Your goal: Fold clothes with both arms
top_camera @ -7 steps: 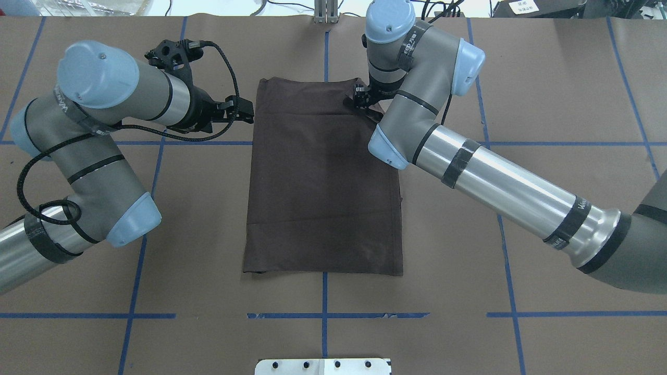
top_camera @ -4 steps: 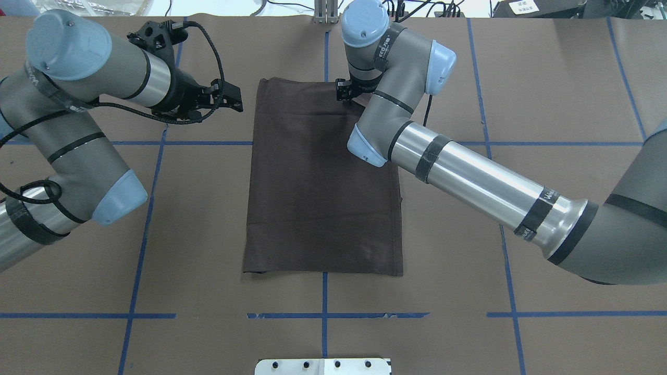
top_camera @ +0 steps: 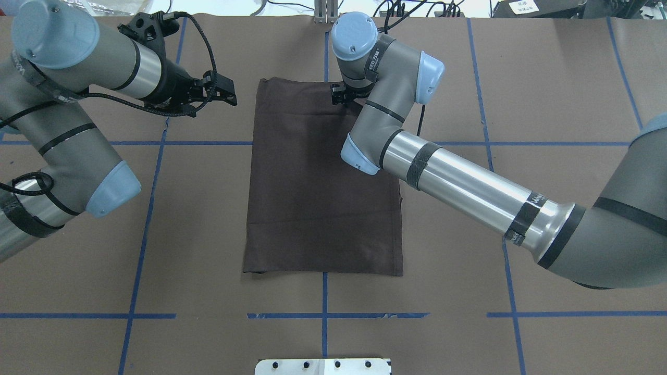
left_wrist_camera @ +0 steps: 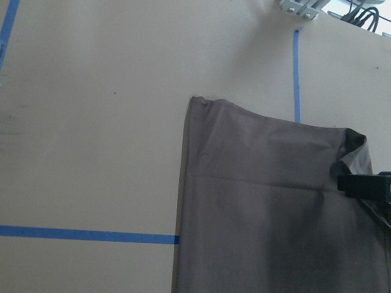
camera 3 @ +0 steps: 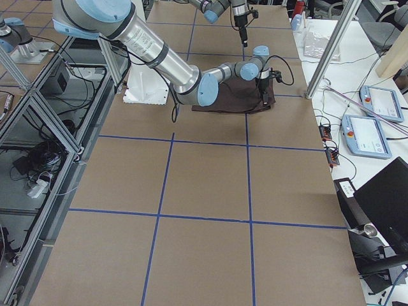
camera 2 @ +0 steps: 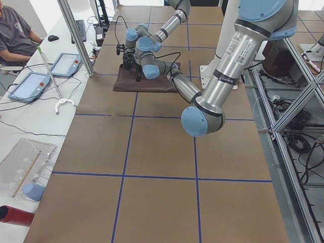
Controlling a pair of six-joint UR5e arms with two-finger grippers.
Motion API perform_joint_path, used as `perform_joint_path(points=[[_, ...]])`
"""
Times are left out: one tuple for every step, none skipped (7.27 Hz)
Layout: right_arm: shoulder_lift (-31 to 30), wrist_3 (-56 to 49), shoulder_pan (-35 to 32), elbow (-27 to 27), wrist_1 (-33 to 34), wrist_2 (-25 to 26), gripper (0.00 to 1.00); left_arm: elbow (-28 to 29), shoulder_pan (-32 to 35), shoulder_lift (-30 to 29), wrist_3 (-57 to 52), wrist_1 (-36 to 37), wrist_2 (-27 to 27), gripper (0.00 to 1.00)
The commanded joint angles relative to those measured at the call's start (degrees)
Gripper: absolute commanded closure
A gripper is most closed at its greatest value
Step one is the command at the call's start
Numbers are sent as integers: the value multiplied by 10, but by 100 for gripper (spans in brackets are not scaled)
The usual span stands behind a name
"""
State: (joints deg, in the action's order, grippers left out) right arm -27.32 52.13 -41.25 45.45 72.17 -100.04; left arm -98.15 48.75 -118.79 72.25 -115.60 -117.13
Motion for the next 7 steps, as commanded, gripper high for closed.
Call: perform_joint_path(points=[[0,0,-2,-22,-23,38,0,0,-1,0,0,1,0,0],[-5,0,-16,-22,-23,51,0,-1,-1,-1,0,1,0,0],[-15,-7,-46,-22,-23,53,0,-2,-1,-3,1,2,0,0],[-26,-49,-82,-22,-23,53,0,-3,-1,-5,1,3,0,0],[-36,-97,-107,-22,-23,49,0,-4,-1,-6,1,4,0,0],[-37,-107,-111,-19,-22,40,0,-4,-1,-5,2,3,0,0],[-39,-104,-110,3,-21,6,0,-4,-1,-1,2,-1,0,0]])
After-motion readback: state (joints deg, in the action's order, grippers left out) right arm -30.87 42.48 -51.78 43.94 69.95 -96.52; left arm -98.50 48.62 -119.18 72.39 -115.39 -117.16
